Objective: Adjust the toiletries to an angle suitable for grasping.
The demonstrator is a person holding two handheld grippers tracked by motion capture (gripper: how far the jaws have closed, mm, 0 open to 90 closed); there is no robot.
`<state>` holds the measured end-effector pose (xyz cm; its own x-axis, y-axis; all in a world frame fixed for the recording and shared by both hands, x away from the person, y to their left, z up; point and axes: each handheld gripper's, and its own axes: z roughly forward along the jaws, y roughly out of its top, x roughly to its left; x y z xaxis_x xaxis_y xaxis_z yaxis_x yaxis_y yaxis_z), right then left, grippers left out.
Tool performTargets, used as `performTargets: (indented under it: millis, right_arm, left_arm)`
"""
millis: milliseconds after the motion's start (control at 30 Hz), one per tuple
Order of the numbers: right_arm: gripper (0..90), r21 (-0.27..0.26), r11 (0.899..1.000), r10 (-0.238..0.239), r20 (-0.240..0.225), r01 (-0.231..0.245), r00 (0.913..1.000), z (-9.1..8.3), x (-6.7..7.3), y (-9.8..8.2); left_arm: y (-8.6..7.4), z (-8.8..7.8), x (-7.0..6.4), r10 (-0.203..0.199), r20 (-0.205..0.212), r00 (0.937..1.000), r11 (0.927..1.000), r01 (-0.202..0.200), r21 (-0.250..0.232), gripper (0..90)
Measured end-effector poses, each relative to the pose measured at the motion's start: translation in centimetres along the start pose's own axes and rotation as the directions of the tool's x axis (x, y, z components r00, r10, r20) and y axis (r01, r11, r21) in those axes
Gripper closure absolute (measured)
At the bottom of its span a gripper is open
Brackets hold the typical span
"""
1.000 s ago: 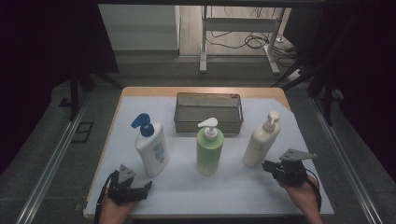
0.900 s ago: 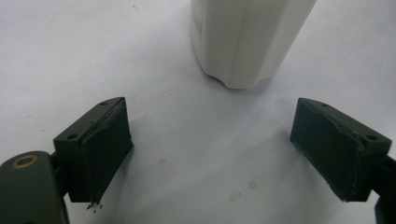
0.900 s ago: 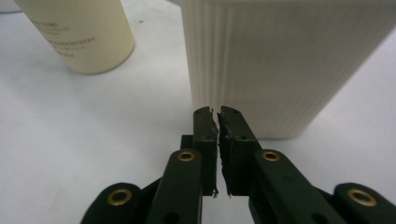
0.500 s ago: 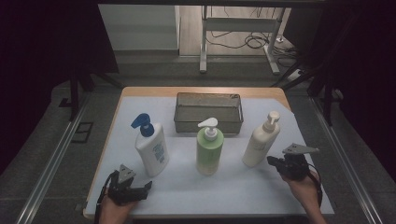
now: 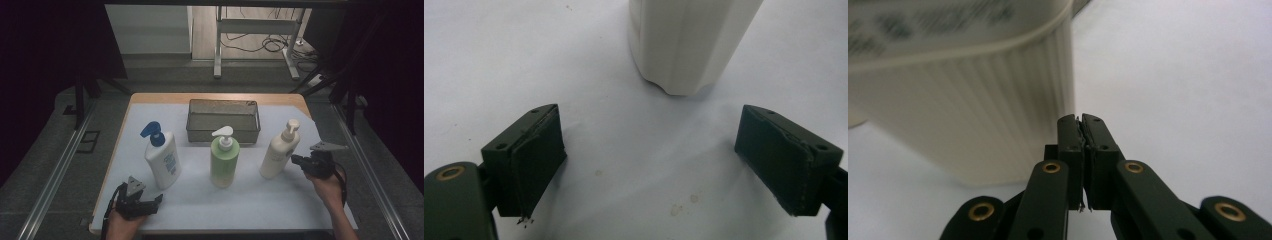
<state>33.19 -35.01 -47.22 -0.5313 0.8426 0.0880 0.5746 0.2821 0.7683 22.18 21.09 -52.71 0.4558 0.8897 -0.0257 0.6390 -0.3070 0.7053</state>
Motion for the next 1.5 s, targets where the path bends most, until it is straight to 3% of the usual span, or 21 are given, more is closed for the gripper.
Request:
performTargets:
  millis: [300,367,733,1500]
  right_arm:
    - [85.9,-0.002,1.000,-0.014,-0.044,0.014,0.9989,1.9,-1.5,1.4]
    - [85.1,-0.003,1.000,-0.015,-0.075,0.015,0.9971,2.3,-2.1,1.3]
    - [87.7,0.013,0.999,-0.050,-0.124,0.052,0.9910,3.4,-2.7,1.4]
    - [89.1,0.005,0.995,-0.101,-0.160,0.103,0.9821,1.8,-0.7,0.1]
  left_arm:
    - [0.0,0.0,0.0,0.000,0.001,1.0000,1.0000,0.000,0.000,11.9]
    - [0.0,0.0,0.0,0.000,0.000,1.0000,1.0000,0.000,0.000,11.9]
    - [0.0,0.0,0.0,-0.001,0.001,1.0000,1.0000,0.001,0.000,11.9]
    - [0.0,0.0,0.0,0.000,0.001,1.0000,1.0000,0.000,0.001,11.9]
